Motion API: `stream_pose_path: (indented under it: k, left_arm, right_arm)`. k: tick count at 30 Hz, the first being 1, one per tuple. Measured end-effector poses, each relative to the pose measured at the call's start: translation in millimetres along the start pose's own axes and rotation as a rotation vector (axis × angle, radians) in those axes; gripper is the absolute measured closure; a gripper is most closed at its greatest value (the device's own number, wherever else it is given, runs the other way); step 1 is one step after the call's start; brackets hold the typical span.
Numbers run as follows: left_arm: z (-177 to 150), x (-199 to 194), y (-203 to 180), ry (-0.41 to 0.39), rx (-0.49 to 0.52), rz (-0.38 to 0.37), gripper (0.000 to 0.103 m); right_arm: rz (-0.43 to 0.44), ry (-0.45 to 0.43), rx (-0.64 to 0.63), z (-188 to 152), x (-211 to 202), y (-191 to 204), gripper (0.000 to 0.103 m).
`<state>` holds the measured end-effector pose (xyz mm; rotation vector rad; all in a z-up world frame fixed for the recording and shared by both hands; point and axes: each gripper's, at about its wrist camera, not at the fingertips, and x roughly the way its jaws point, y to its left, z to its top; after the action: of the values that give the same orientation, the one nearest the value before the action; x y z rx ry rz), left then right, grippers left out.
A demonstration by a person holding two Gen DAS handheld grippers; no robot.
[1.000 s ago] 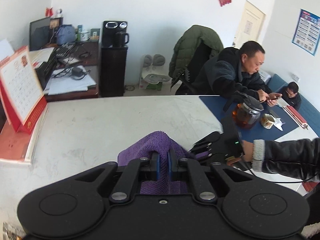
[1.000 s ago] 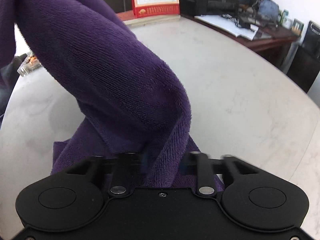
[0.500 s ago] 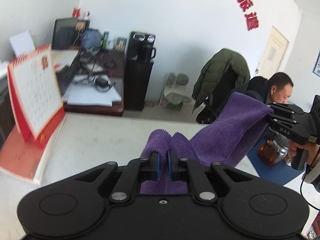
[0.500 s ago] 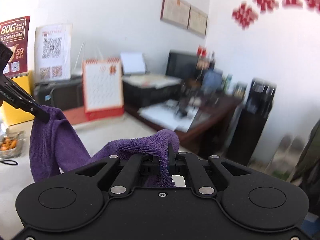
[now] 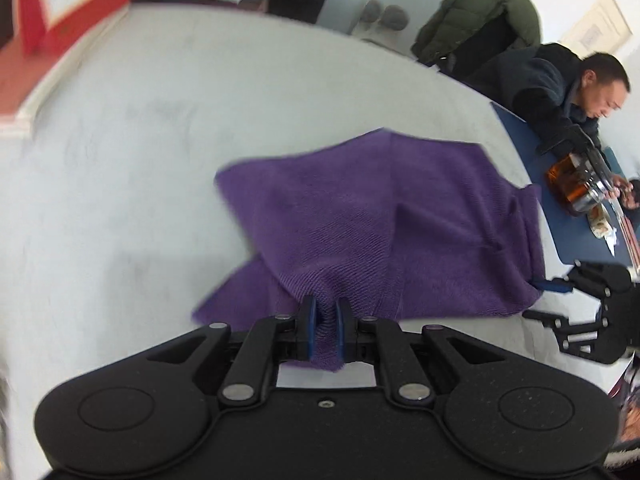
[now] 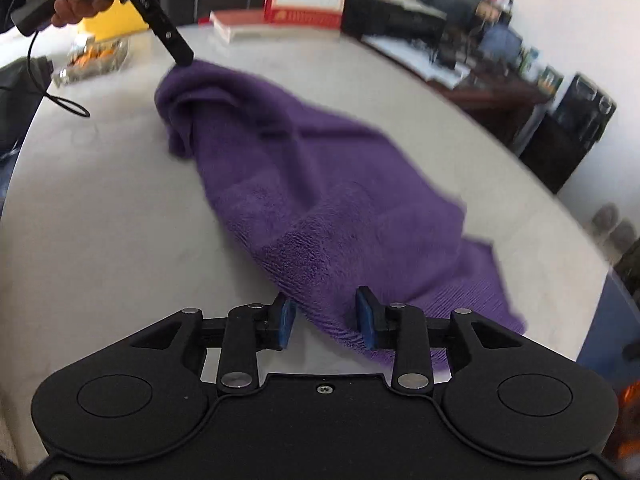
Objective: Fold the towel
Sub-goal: 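Lay the towel flat on the table with both grippers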
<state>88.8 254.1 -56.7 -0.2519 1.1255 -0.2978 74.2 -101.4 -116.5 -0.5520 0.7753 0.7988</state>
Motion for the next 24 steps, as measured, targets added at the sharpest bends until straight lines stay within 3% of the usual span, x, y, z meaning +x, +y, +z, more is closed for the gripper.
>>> stream_pose_path:
  k: [1, 2, 6, 10, 14, 17, 22, 24]
  left_arm:
    - [-5.4, -5.3, 2.8, -0.008, -0.016, 0.001, 0.095]
    - [-9.0, -11.4, 4.2, -0.017, -0.024, 0.005, 0.095]
    - [-17.1, -43.2, 5.9, -0.071, -0.032, 0.062, 0.095]
    - [-17.9, -72.3, -8.9, -0.151, -0.012, 0.057, 0.095]
    - [-12.7, -48.7, -54.9, -0.145, 0.094, 0.001, 0.095]
    - [-11.6, -18.2, -90.5, -0.119, 0.203, -0.018, 0.095]
    - [-11.4, 22.1, -120.0, -0.117, 0.390, 0.114, 0.094]
    - [-11.5, 29.6, -119.3, -0.106, 0.437, 0.125, 0.089]
  right_arm:
    - [0.000, -0.001, 0.024, -6.6, -4.1, 6.8, 0.056]
    - [0.009, -0.009, 0.057, -9.5, -10.3, 9.3, 0.053]
    - [0.066, -0.072, 0.231, -8.2, -43.3, 0.4, 0.049]
    - [0.037, -0.176, 0.331, -5.9, -75.2, -17.2, 0.044]
    - [0.042, -0.278, 0.409, 6.2, -81.6, -33.9, 0.040]
    - [0.026, -0.239, 0.360, 27.0, -56.3, -35.4, 0.040]
    - [0.027, -0.161, 0.314, 39.7, -28.7, -23.7, 0.040]
    - [0.034, -0.157, 0.317, 40.9, -25.3, -19.7, 0.040]
